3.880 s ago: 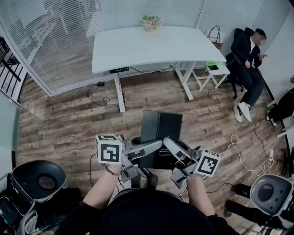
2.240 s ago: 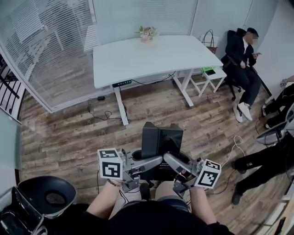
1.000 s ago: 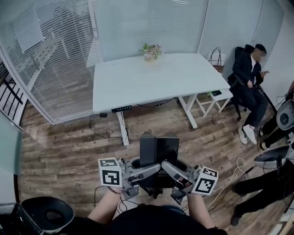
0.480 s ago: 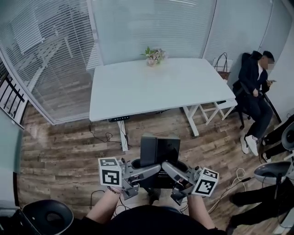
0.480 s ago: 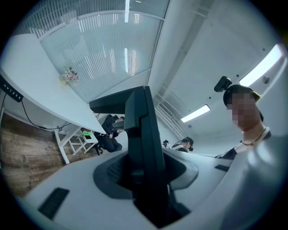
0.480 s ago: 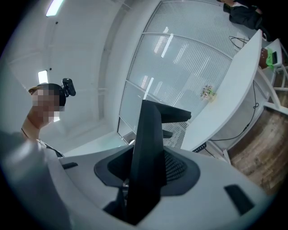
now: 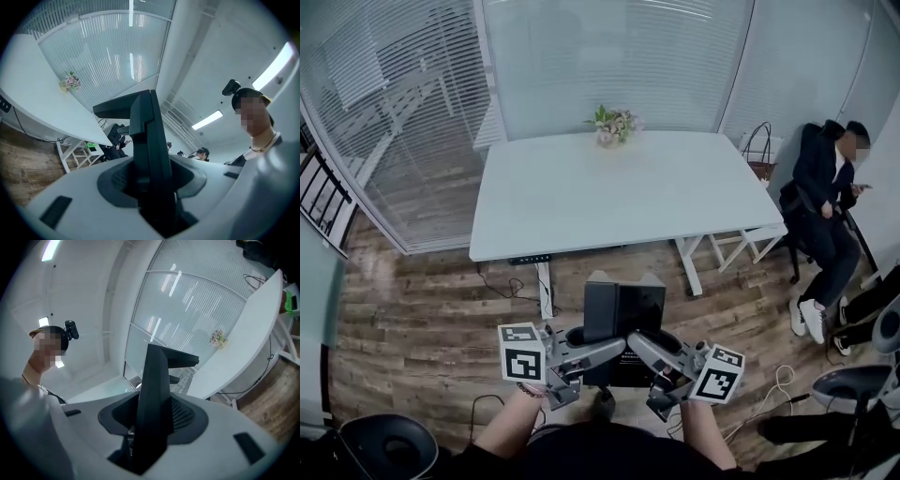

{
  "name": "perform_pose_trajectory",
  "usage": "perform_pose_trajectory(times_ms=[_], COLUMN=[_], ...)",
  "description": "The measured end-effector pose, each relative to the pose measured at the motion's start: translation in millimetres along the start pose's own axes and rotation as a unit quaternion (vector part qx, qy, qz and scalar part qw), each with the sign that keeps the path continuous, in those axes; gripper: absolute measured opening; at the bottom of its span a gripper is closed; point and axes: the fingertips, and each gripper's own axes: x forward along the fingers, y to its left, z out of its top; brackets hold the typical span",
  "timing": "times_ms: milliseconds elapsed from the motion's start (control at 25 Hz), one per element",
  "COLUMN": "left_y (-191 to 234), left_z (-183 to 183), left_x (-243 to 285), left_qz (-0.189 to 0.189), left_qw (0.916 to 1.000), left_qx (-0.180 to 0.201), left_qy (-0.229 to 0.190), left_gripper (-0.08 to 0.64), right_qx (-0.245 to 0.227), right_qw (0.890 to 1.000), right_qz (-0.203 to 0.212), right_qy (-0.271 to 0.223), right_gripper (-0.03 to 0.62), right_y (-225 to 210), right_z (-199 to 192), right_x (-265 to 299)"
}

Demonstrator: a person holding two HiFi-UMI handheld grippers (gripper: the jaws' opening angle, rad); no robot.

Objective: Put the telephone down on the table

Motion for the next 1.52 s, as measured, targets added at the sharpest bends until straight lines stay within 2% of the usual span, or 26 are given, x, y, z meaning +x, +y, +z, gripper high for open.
perform_pose_trajectory(times_ms=[480,1520], left_y=[25,23], left_z=[10,14], left_x=[15,28], left_qz=[0.015,0.013], left_qw=[0.9998,0.9999], left_qx=[-0.008,-0.002], left_qy=[-0.005,-0.006], left_gripper=[0.189,0.189], right_qx=[0.020,0.012], right_qw=[1.000,1.000], right_qz=[0.005,0.010], right_qy=[0.008,0.004], right_gripper=[0.167,0.167], right_y=[-28,-29], right_z=[14,27], right_x=[4,-2])
